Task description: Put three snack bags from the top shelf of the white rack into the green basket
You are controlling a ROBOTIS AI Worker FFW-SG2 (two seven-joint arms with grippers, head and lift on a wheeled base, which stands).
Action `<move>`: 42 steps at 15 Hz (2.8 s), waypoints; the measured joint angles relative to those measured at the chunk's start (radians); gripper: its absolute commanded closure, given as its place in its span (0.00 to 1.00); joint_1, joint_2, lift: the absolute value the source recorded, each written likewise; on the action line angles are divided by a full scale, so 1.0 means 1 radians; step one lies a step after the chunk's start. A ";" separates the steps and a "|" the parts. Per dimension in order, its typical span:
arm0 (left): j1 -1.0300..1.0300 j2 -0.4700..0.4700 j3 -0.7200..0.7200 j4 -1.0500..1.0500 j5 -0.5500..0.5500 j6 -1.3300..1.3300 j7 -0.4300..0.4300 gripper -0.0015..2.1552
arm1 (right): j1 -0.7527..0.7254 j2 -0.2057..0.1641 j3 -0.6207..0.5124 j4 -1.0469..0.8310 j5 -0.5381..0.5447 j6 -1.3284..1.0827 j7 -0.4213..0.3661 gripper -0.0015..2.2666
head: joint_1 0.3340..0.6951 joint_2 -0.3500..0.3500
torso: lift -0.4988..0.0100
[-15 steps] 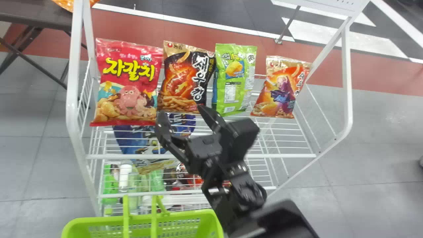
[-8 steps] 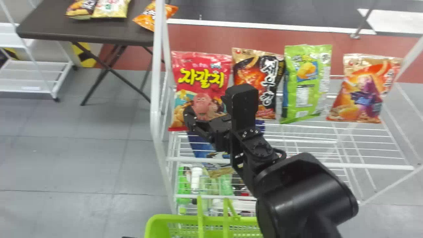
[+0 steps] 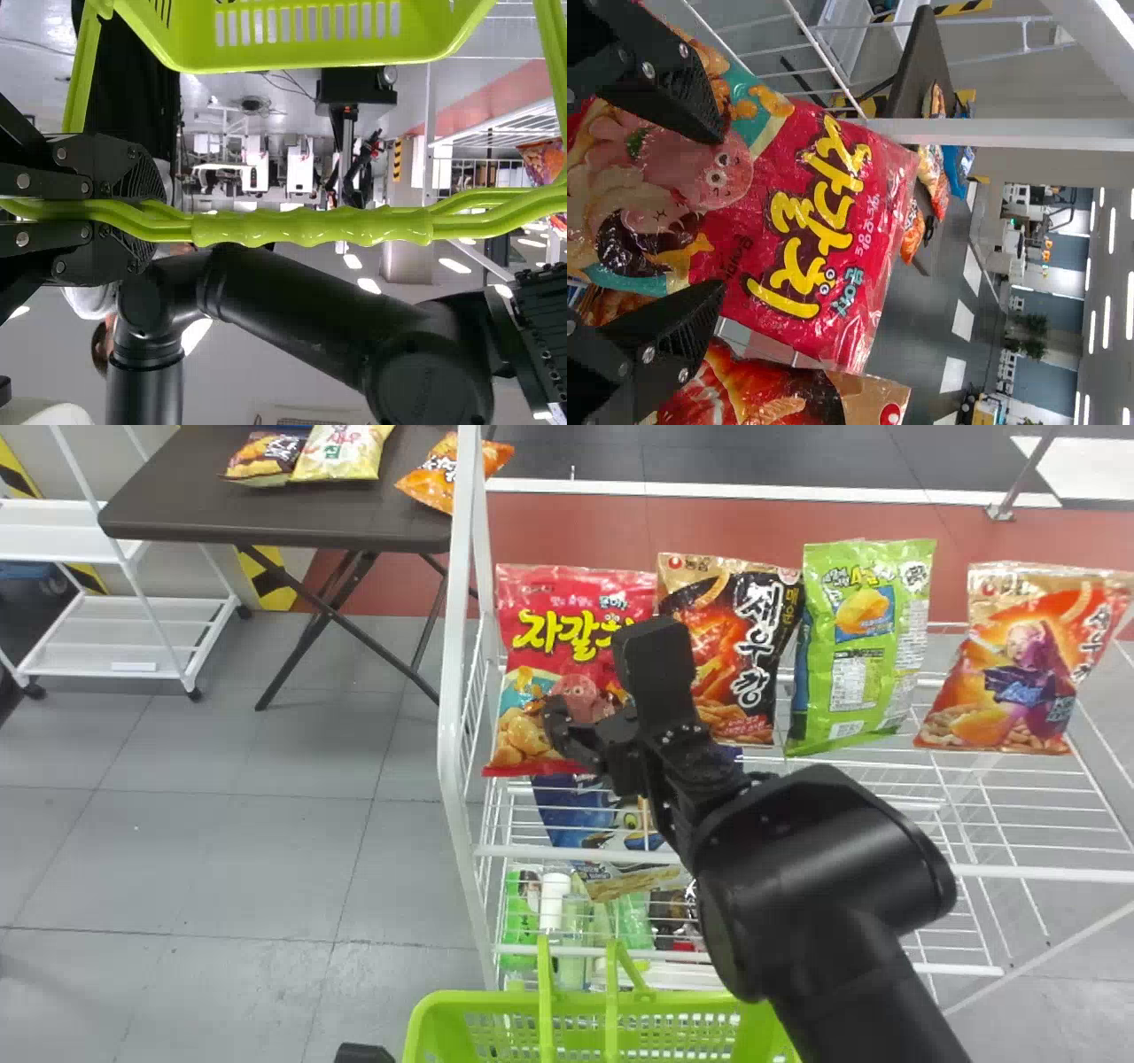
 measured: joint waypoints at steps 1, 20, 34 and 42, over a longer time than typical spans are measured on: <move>0.000 0.000 0.000 0.002 0.000 0.000 0.000 1.00 | -0.018 0.000 0.007 0.015 -0.002 0.014 0.003 0.66 | 1.00 0.50 | 0.98; -0.005 -0.001 -0.016 -0.003 -0.002 0.000 0.023 1.00 | 0.368 -0.160 -0.010 -0.553 0.089 0.099 0.056 0.90 | 1.00 0.35 | 0.98; -0.014 -0.020 0.020 -0.010 -0.003 -0.037 0.071 1.00 | 0.958 -0.119 -0.454 -1.131 -0.054 0.726 0.491 0.90 | 1.00 0.00 | 0.98; -0.001 -0.024 0.002 -0.025 -0.015 -0.043 0.074 1.00 | 0.889 -0.172 -0.199 -0.958 -0.018 0.798 0.484 0.90 | 1.00 0.00 | 0.98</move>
